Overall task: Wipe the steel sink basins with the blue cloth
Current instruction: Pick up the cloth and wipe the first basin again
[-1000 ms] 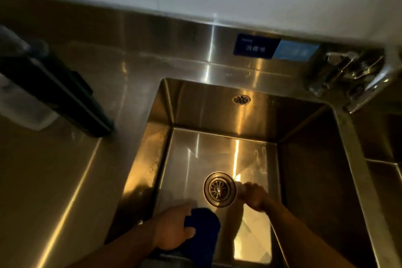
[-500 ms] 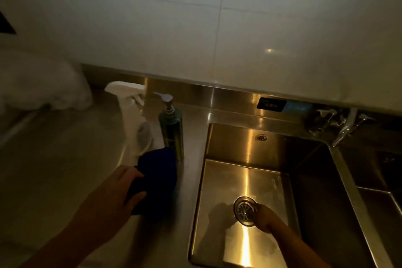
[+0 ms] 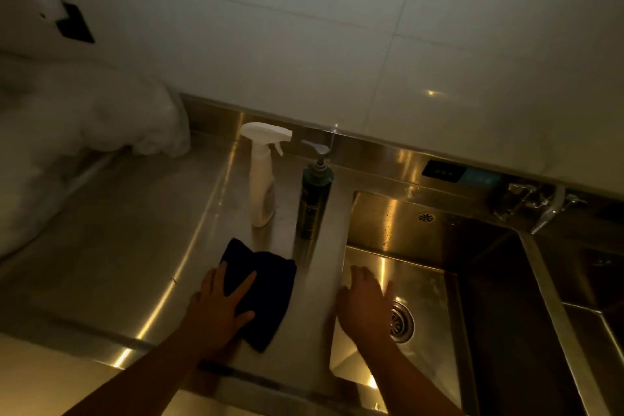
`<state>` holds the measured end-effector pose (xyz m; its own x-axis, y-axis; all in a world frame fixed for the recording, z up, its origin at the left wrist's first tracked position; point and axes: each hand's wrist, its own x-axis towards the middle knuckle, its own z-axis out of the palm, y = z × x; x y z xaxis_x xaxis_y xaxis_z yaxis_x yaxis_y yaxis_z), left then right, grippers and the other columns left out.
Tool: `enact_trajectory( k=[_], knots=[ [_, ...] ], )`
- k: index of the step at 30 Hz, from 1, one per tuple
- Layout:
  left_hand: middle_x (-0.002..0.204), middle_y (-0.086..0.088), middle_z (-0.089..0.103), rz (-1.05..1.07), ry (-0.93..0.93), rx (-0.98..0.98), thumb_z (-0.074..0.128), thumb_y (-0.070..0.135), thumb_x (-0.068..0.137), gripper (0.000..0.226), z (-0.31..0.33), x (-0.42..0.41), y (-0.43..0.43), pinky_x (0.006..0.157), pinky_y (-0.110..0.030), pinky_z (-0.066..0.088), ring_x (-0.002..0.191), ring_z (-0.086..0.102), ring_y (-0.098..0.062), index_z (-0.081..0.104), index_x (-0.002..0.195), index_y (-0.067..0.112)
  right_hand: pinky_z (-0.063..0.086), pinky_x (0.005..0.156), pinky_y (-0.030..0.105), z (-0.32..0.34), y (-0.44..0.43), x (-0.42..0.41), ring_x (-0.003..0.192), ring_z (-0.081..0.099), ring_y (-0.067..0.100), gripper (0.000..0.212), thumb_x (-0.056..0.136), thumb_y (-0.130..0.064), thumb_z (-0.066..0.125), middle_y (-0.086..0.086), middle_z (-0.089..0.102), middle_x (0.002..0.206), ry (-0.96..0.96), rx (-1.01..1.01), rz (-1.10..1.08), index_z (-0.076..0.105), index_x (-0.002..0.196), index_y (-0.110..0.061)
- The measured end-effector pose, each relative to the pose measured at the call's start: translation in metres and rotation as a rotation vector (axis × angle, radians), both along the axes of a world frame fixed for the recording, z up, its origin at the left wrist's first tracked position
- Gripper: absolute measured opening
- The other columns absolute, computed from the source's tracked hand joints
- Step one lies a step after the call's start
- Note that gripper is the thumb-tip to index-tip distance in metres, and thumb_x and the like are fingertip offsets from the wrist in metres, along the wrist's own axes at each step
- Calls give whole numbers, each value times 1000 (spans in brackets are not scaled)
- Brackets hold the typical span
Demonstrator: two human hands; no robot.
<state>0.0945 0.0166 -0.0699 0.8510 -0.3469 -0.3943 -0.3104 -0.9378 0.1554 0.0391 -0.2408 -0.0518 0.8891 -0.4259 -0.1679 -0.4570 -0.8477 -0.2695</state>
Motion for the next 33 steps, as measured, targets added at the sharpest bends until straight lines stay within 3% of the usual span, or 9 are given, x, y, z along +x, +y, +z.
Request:
enact_trajectory(
  k=[4,8,11,15,18,21,23,29,33],
  knots=[
    [157,-13,-23,89,10,36,-33,88,36,115,-7,-3,-10,113,-54,20,145,-12,-36,-33,134,29,28,110,33,-2,58,-14,126,43,20,41,95,-29,43,0,48,139,-122,177,155,46,136,-23],
    [158,-14,-19,112,102,21,20,77,82,83,-13,-4,-24,113,-58,15,145,-7,-39,-25,142,40,21,115,39,-18,101,-26,137,28,25,49,94,-28,42,5,34,150,-46,145,272,36,143,-22],
    [159,-11,-7,117,71,-66,27,59,94,64,-14,0,-14,113,-57,17,144,2,-36,-7,147,46,15,117,47,-21,111,-28,142,21,31,58,91,-30,46,8,26,156,27,13,262,32,146,-23],
    [159,-9,-19,-11,58,5,-1,78,79,81,-14,-3,6,114,-55,13,146,-10,-32,-28,140,32,33,108,57,-17,124,-32,122,54,38,59,65,-43,74,14,61,130,57,-125,155,65,121,-26],
    [158,-10,-23,-55,75,35,-29,82,49,102,-14,1,11,113,-56,9,146,-15,-32,-32,137,29,14,111,57,-17,131,-30,118,57,41,59,54,-44,79,19,66,118,62,-188,108,71,109,-24],
    [158,-11,-23,-85,99,41,12,72,86,77,-18,7,12,114,-60,8,146,-17,-33,-33,135,32,-14,111,59,-17,136,-28,142,16,44,60,83,-42,56,26,35,146,112,-202,67,43,138,-22],
    [158,-11,-20,-119,83,43,19,68,89,76,-17,9,17,114,-60,9,146,-15,-33,-32,135,36,-17,110,58,-17,140,-25,144,5,42,63,88,-41,51,25,25,151,179,-171,34,31,144,-20],
    [161,-9,-5,-155,-59,41,-47,76,30,129,3,5,34,115,-53,15,147,1,-31,-14,148,36,-18,107,64,4,144,-22,144,-15,43,91,85,-47,60,22,-9,158,316,-63,-5,2,152,-27],
    [160,-9,-2,-121,-59,-4,-23,87,55,110,28,-2,36,117,-52,13,147,4,-30,0,150,36,-19,106,64,18,145,-29,144,-16,42,93,84,-41,62,21,-10,159,264,-26,3,-1,152,-26]
  ],
)
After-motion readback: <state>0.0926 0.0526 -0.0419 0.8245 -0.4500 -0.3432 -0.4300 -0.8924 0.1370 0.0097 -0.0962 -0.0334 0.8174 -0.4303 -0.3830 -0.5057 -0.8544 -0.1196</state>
